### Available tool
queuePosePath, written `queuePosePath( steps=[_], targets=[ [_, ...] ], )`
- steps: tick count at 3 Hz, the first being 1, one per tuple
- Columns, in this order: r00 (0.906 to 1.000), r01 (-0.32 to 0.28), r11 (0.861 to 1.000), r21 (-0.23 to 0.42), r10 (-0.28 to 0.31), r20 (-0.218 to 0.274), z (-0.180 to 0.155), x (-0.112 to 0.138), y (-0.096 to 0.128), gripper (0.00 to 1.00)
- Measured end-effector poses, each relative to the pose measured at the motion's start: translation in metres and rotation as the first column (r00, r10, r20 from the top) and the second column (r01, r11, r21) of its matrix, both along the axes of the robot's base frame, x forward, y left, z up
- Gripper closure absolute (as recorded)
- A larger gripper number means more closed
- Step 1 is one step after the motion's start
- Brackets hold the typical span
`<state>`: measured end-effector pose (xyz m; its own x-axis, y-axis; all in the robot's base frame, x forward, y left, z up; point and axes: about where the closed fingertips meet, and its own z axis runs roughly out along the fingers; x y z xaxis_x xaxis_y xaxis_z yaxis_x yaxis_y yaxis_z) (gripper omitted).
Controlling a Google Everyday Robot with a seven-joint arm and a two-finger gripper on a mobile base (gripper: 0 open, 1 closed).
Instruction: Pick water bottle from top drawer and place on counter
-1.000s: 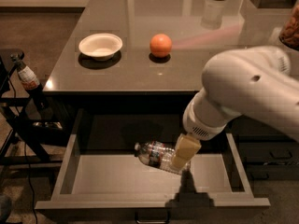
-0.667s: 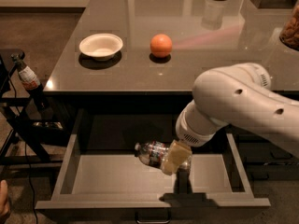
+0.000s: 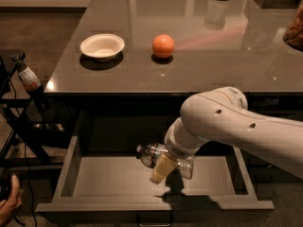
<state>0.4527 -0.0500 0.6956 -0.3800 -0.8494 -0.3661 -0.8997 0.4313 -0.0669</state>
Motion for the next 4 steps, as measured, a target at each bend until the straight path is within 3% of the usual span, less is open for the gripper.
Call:
queuePosePath(
  steps=[2, 3, 4],
  targets=[
    [0.9996, -0.018, 0.999, 0.051, 0.017, 0.022, -0.038, 0.014, 0.028, 0.0],
    [0.9987, -0.037, 0.998, 0.043, 0.036, 0.038, -0.065, 0.036, 0.037, 0.0],
    [0.9986, -0.039, 0.998, 0.041, 0.037, 0.037, -0.067, 0.037, 0.037, 0.0]
  ],
)
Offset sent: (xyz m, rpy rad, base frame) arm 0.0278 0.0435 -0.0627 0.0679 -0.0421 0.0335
